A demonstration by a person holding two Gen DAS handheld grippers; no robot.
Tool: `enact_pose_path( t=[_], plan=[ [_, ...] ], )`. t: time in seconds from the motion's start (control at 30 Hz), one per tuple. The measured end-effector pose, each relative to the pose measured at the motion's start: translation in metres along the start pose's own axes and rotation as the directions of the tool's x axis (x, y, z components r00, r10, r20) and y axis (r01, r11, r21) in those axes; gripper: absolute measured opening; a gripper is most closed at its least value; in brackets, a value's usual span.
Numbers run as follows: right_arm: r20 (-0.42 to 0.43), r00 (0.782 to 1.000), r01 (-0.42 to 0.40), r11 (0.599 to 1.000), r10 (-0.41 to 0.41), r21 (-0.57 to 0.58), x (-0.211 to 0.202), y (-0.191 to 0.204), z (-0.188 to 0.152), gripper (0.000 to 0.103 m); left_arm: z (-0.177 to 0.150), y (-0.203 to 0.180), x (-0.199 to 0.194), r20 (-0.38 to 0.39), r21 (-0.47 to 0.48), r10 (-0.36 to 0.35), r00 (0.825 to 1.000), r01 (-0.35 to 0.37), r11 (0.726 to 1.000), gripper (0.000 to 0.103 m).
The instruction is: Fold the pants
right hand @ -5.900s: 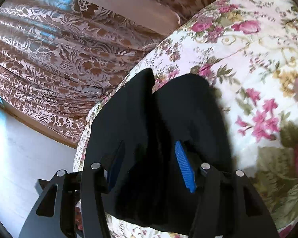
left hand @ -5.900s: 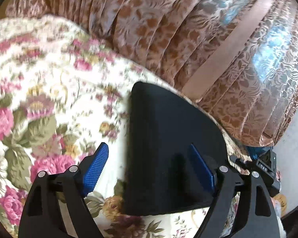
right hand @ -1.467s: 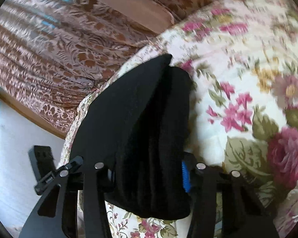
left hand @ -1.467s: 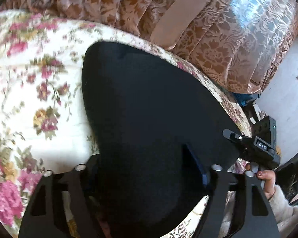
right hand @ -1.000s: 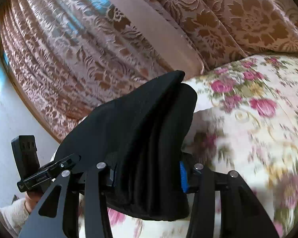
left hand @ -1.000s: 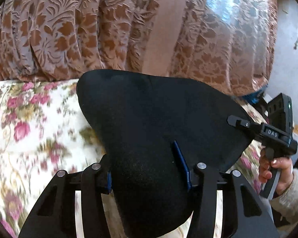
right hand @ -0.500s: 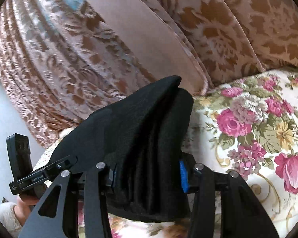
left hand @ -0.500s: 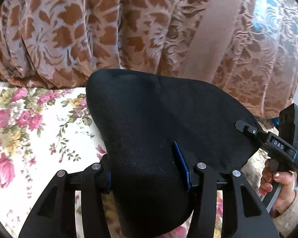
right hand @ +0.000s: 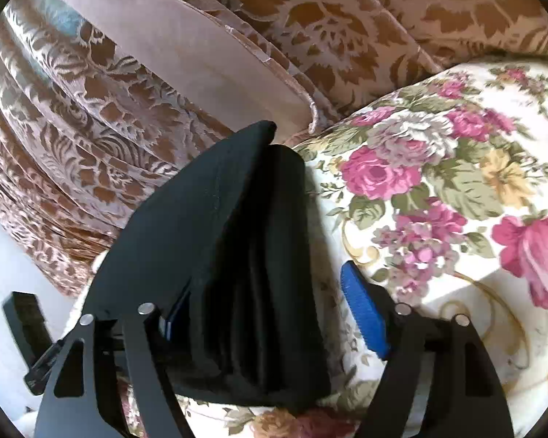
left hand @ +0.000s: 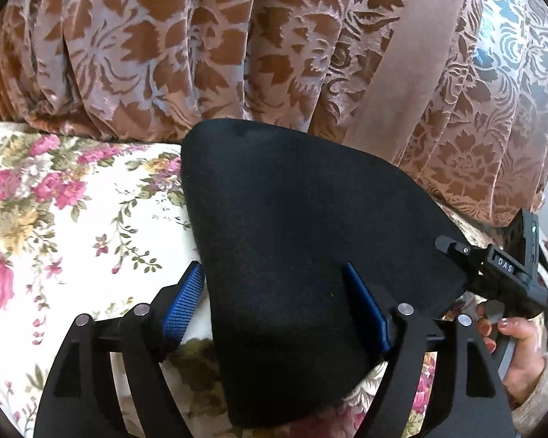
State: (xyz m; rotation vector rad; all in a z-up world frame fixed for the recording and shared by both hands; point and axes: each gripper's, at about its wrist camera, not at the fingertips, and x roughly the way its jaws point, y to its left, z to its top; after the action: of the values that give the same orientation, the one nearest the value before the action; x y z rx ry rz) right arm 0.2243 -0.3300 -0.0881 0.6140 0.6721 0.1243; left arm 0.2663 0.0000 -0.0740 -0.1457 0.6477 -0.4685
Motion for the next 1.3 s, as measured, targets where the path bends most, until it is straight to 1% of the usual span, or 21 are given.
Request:
enact_pose_path(
  t=[0.07, 0.13, 0.17, 0.2, 0.23, 0.3, 0.37, 0.4, 0.43, 0.53, 0.57, 0.6, 0.63, 0.7, 0.77, 0.87, 0.97, 1.07, 1.17, 1.3],
  plan=[
    [-0.001, 0.999, 0.044, 0.999, -0.044, -0.013, -0.006, 0.006, -0.002, 0.081, -0.004, -0.003, -0.007, 0.009, 0.004, 0.039, 0.999, -0.039, 0.999, 0.085],
    [0.008, 0.997, 0.076, 0.996, -0.076, -0.042, -0.017, 0.014, -0.007, 0.083, -0.009, -0.005, -0.016, 0.011, -0.008, 0.060, 0.998, -0.060, 0.998, 0.087],
    [0.014, 0.996, 0.093, 0.993, -0.093, -0.068, -0.022, 0.019, -0.011, 0.088, -0.011, -0.007, -0.021, 0.010, -0.013, 0.056, 0.998, -0.056, 0.998, 0.087],
    [0.025, 0.993, 0.119, 0.987, -0.117, -0.108, -0.031, 0.027, -0.017, 0.090, -0.014, -0.010, -0.025, 0.011, -0.013, 0.056, 0.998, -0.056, 0.998, 0.088],
    [0.031, 0.992, 0.123, 0.984, -0.120, -0.126, -0.035, 0.032, -0.021, 0.091, -0.018, -0.014, -0.031, 0.012, -0.010, 0.071, 0.997, -0.071, 0.997, 0.092],
    [0.050, 0.990, 0.137, 0.977, -0.131, -0.162, -0.047, 0.044, -0.033, 0.095, -0.023, -0.022, -0.040, 0.016, -0.001, 0.095, 0.995, -0.095, 0.995, 0.094],
    [0.065, 0.986, 0.164, 0.968, -0.155, -0.190, -0.056, 0.054, -0.044, 0.097, -0.030, -0.034, -0.050, 0.032, 0.026, 0.119, 0.992, -0.120, 0.992, 0.094],
    [0.073, 0.984, 0.175, 0.962, -0.163, -0.211, -0.061, 0.061, -0.051, 0.101, -0.033, -0.039, -0.055, 0.041, 0.036, 0.139, 0.989, -0.140, 0.989, 0.096],
    [0.084, 0.981, 0.187, 0.956, -0.173, -0.227, -0.064, 0.066, -0.056, 0.101, -0.036, -0.045, -0.061, 0.059, 0.043, 0.164, 0.985, -0.166, 0.985, 0.099],
    [0.123, 0.969, 0.239, 0.932, -0.213, -0.271, -0.075, 0.082, -0.073, 0.101, -0.045, -0.057, -0.073, 0.086, 0.053, 0.220, 0.972, -0.225, 0.973, 0.099],
    [0.130, 0.963, 0.263, 0.925, -0.236, -0.275, -0.077, 0.085, -0.078, 0.101, -0.049, -0.060, -0.076, 0.092, 0.053, 0.252, 0.963, -0.257, 0.965, 0.099],
    [0.129, 0.957, 0.285, 0.919, -0.258, -0.272, -0.079, 0.087, -0.084, 0.101, -0.053, -0.063, -0.079, 0.096, 0.059, 0.286, 0.953, -0.292, 0.955, 0.099],
    [0.124, 0.956, 0.291, 0.918, -0.266, -0.269, -0.079, 0.087, -0.088, 0.101, -0.056, -0.065, -0.081, 0.099, 0.063, 0.302, 0.948, -0.309, 0.949, 0.099],
    [0.122, 0.942, 0.333, 0.907, -0.312, -0.259, -0.081, 0.088, -0.096, 0.101, -0.063, -0.070, -0.087, 0.109, 0.064, 0.330, 0.938, -0.338, 0.939, 0.099],
    [0.138, 0.929, 0.369, 0.894, -0.344, -0.255, -0.086, 0.089, -0.102, 0.101, -0.069, -0.074, -0.093, 0.123, 0.069, 0.341, 0.932, -0.351, 0.934, 0.099],
    [0.190, 0.925, 0.371, 0.896, -0.331, -0.246, -0.101, 0.092, -0.109, 0.101, -0.076, -0.077, -0.098, 0.128, 0.071, 0.345, 0.930, -0.356, 0.932, 0.099],
    [0.260, 0.910, 0.388, 0.885, -0.323, -0.258, -0.116, 0.098, -0.118, 0.101, -0.081, -0.079, -0.105, 0.142, 0.064, 0.341, 0.929, -0.352, 0.934, 0.099],
    [0.289, 0.905, 0.390, 0.878, -0.311, -0.277, -0.121, 0.104, -0.123, 0.101, -0.084, -0.084, -0.111, 0.167, 0.074, 0.349, 0.922, -0.365, 0.928, 0.099],
    [0.287, 0.906, 0.394, 0.870, -0.313, -0.297, -0.121, 0.108, -0.126, 0.101, -0.087, -0.090, -0.115, 0.183, 0.096, 0.347, 0.920, -0.368, 0.925, 0.099],
    [0.285, 0.896, 0.420, 0.860, -0.341, -0.290, -0.118, 0.107, -0.128, 0.101, -0.089, -0.094, -0.118, 0.206, 0.109, 0.358, 0.911, -0.385, 0.917, 0.099]
  ],
)
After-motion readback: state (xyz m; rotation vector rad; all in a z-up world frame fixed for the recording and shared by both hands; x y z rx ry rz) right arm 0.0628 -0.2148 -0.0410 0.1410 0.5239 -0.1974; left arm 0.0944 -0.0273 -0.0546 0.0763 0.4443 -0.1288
